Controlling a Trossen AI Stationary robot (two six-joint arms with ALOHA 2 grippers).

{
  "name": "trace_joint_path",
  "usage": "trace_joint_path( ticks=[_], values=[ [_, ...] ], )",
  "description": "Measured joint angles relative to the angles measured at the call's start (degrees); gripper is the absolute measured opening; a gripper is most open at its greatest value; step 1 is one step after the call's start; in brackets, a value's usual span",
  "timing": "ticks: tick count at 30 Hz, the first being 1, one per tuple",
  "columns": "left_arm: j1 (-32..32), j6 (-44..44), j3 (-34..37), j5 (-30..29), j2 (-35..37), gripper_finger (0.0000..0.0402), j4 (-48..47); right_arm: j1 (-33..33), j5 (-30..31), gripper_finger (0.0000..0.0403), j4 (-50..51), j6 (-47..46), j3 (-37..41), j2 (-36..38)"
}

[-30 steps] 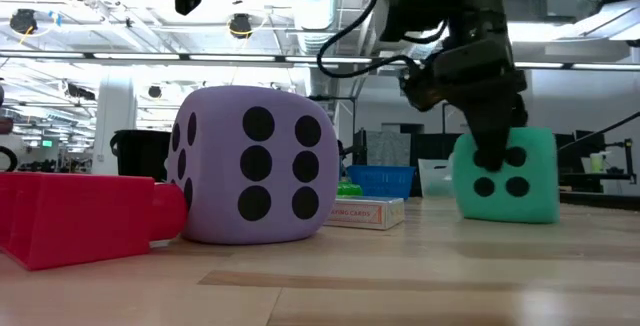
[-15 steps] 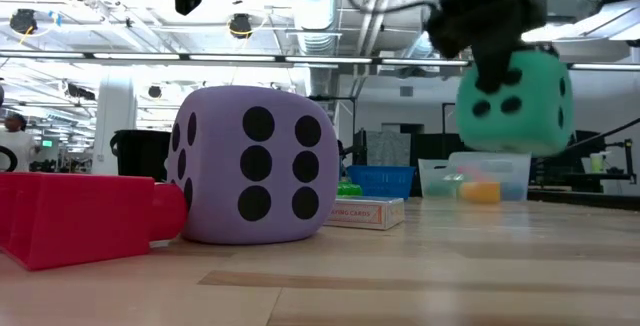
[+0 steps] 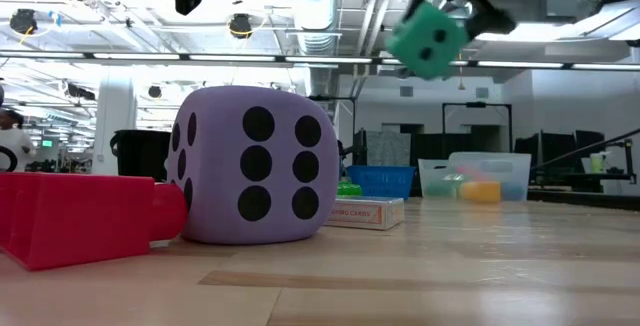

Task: Pick & Place Toys
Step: Put the blue dice into the blue bin

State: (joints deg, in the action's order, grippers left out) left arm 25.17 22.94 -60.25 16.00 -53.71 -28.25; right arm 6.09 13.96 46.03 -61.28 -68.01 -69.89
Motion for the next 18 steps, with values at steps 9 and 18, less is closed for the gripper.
trace_joint_path(
  ticks=[9,18],
  values=[
    [0.02,-0.03,0.00,0.01,-0.01,0.0208,0.44,12.85,0.29,0.0351,-11.75,4.73,-0.02,-5.92],
    [0.02,-1.49,0.01,0.03,0.00,0.0208,0.38,21.74,-5.45,0.0351,-13.69,7.26,-6.14,-15.40]
  ],
)
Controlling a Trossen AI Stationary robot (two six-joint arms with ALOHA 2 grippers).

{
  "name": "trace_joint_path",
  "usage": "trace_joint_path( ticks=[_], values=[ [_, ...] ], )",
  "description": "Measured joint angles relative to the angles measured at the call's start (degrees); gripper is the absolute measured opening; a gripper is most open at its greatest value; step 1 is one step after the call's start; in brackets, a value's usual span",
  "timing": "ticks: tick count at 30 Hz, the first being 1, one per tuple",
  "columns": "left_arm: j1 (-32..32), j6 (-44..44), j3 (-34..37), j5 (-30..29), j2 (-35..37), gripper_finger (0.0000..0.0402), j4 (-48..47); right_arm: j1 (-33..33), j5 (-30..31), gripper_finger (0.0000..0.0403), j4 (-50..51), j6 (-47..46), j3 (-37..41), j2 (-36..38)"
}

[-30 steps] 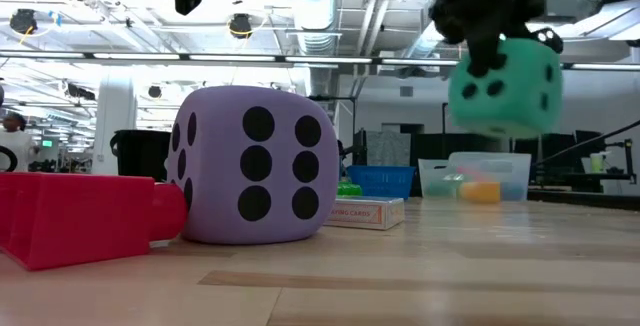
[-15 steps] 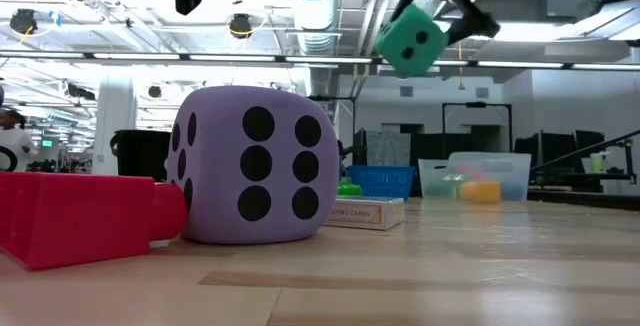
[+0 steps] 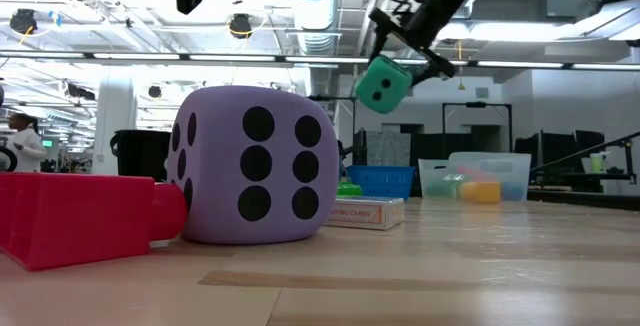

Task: Pick & Place Toys
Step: Put the blue dice into the blue bin

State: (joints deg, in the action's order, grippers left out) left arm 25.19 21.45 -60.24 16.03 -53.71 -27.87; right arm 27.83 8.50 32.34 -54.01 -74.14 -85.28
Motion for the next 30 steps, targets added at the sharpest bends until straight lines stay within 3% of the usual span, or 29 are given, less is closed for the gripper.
trace_joint_path(
  ticks=[7,16,23,30],
  values=[
    [0.00,-0.10,-0.01,0.00,0.00,0.0208,0.01,2.59,-1.24,0.0353,7.04,8.05,-14.77,-9.47],
    [0.00,-0.23,-0.01,-6.18,0.00,0.0208,1.25,3.48,-1.21,0.0354,29.73,12.65,-31.79,-20.35],
    [0.00,-0.21,-0.01,-7.27,0.00,0.0208,3.00,4.06,-6.35,0.0354,32.52,11.67,-34.49,-23.83],
    [0.00,-0.17,-0.01,-7.54,-0.02,0.0208,3.88,5.13,-7.15,0.0354,33.13,11.84,-34.34,-25.03]
  ],
)
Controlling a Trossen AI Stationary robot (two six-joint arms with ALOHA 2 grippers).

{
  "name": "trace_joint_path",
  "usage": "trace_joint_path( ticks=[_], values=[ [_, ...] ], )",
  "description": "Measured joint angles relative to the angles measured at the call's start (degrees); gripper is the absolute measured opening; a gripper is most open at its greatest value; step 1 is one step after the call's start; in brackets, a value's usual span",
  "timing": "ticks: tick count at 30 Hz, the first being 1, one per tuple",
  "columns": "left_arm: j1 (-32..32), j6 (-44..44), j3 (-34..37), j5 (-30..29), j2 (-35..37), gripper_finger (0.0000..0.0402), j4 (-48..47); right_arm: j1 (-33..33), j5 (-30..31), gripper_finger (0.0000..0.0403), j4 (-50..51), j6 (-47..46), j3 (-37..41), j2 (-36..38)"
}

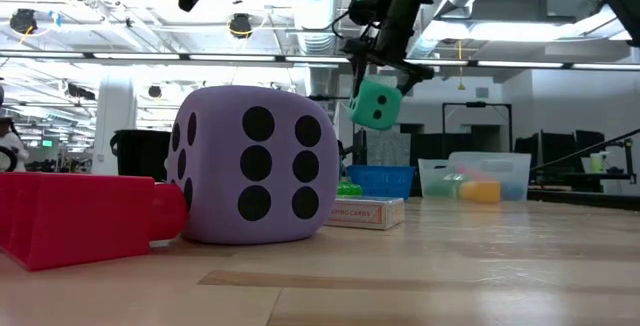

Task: Pick & Place Toys
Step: Put the blue dice into the blue bin

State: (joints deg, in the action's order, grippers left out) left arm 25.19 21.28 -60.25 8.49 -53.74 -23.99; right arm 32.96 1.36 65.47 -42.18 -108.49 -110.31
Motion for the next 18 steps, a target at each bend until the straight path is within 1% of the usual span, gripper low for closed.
trace_joint_path(
  ticks=[3,6,12,14,18],
  values=[
    [0.00,0.11,0.00,0.00,0.00,0.0208,0.02,0.91,-0.11,0.0354,-0.44,0.08,-0.26,-0.37],
    [0.00,0.14,0.00,0.00,0.00,0.0208,0.03,2.39,-1.63,0.0354,0.48,0.79,0.02,-0.84],
    [0.00,0.17,0.00,0.00,0.00,0.0208,0.02,3.25,-2.02,0.0354,-0.96,0.87,0.20,-0.69],
    [0.00,0.17,0.02,-0.41,0.00,0.0208,0.02,3.71,-3.03,0.0354,-1.00,1.55,0.20,-0.65],
    [0.00,0.17,0.00,-1.53,0.00,0.0208,0.02,4.25,-3.00,0.0354,-1.55,1.89,0.19,-1.65]
  ],
)
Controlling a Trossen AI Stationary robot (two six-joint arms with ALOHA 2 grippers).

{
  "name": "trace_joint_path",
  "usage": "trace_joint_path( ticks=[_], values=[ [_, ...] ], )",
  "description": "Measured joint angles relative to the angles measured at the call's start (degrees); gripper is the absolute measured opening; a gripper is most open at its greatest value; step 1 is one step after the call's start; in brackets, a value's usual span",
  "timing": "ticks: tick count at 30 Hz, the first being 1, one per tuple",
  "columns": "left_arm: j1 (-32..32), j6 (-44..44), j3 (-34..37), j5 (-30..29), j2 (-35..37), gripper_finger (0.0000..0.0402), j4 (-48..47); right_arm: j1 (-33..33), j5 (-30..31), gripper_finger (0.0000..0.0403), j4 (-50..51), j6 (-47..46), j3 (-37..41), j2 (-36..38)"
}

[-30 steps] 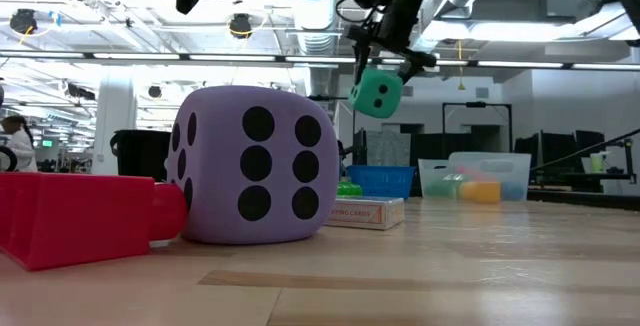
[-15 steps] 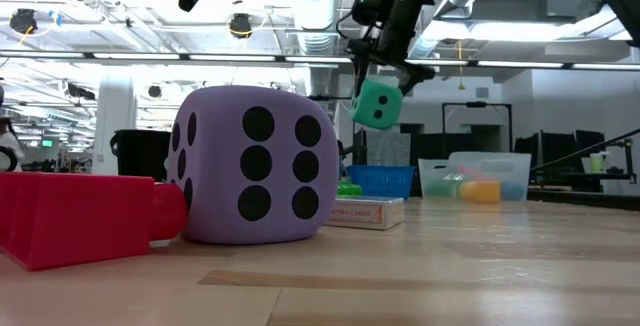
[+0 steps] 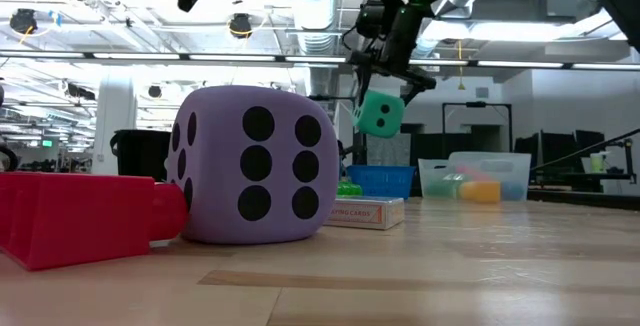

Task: Pick & Place Toys
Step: Put the blue dice into the blue bin

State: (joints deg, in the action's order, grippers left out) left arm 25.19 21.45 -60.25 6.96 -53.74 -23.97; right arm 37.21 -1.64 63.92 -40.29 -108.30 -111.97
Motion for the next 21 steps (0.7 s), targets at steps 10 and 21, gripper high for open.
trace_joint_path(
  ticks=[10,21],
  values=[
    [0.00,0.02,0.00,-0.72,0.00,0.0208,0.02,1.37,-2.51,0.0354,0.44,0.71,-0.08,-2.67],
    [0.00,0.42,0.00,-1.00,0.00,0.0208,0.00,1.64,-5.00,0.0354,0.40,2.18,0.10,-8.00]
  ],
)
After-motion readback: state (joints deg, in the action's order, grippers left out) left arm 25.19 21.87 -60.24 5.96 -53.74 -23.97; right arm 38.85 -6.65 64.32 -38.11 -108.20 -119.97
